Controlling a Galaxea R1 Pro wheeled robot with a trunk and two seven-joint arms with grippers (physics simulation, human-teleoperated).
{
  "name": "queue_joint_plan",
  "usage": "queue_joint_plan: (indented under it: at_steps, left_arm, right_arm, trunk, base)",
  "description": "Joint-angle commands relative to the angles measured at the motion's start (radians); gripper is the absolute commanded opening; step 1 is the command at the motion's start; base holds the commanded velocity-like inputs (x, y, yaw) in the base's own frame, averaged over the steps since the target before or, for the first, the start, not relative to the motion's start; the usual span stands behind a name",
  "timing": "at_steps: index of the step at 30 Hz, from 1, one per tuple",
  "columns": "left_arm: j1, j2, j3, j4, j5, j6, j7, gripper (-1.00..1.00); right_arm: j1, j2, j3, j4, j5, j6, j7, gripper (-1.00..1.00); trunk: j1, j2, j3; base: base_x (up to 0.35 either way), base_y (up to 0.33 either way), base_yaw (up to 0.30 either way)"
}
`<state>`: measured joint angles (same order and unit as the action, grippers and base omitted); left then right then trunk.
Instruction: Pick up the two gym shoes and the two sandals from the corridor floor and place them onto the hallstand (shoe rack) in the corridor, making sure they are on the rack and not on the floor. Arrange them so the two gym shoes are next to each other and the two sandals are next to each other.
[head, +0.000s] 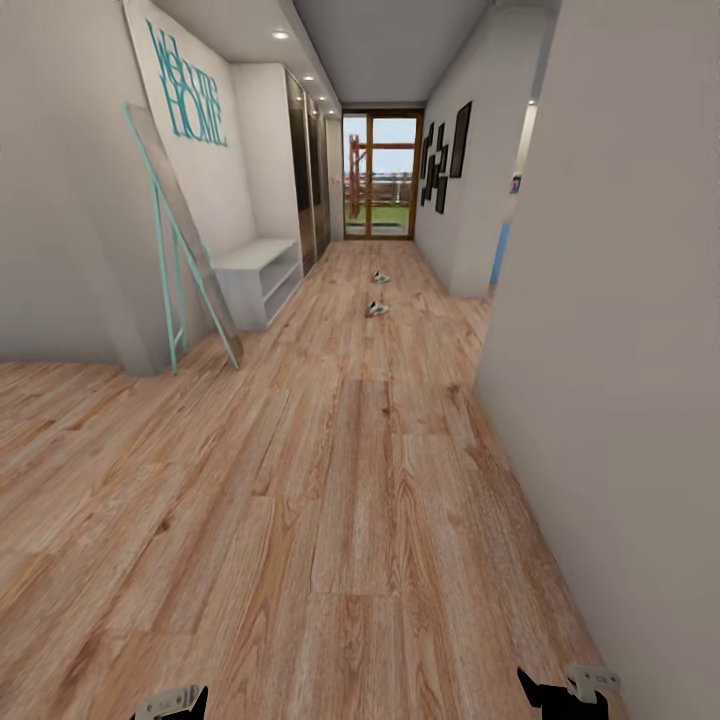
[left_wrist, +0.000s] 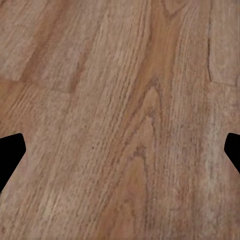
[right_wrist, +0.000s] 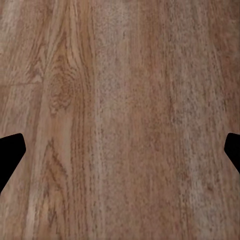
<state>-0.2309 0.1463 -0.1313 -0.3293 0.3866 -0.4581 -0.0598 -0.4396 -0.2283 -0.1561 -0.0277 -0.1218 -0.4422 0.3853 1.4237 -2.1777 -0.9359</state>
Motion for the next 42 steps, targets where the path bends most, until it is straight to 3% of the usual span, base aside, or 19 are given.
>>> queue_joint_plan:
  at_steps: [1,12,26,42]
  left_arm:
    - [-0.001,0.001,-0.005,0.001,0.011,-0.004,-0.005,1.0]
    - [-0.001,0.0,-0.006,0.001,0.011,-0.002,-0.005,1.0]
    - [-0.001,-0.001,-0.006,0.001,0.011,-0.002,-0.004,1.0]
    - [-0.001,-0.001,-0.006,0.001,0.011,-0.002,-0.004,1.0]
  right_arm:
    - [-0.001,0.0,-0.003,0.001,-0.01,0.0,0.01,1.0]
    - [-0.001,0.0,-0.003,0.002,-0.01,0.0,0.01,1.0]
    - [-0.001,0.0,-0.003,0.002,-0.01,0.0,0.01,1.0]
    - [-0.001,-0.002,-0.003,0.001,-0.009,0.002,0.012,1.0]
  trunk:
    - [0.0,0.0,0.001]
    - [0.0,0.0,0.018]
    - [0.0,0.0,0.039]
    - [0.0,0.0,0.042]
  base:
    - [0.034,0.0,0.0]
    - [0.122,0.0,0.0]
    - [0.322,0.0,0.0]
    - [0.337,0.0,0.0]
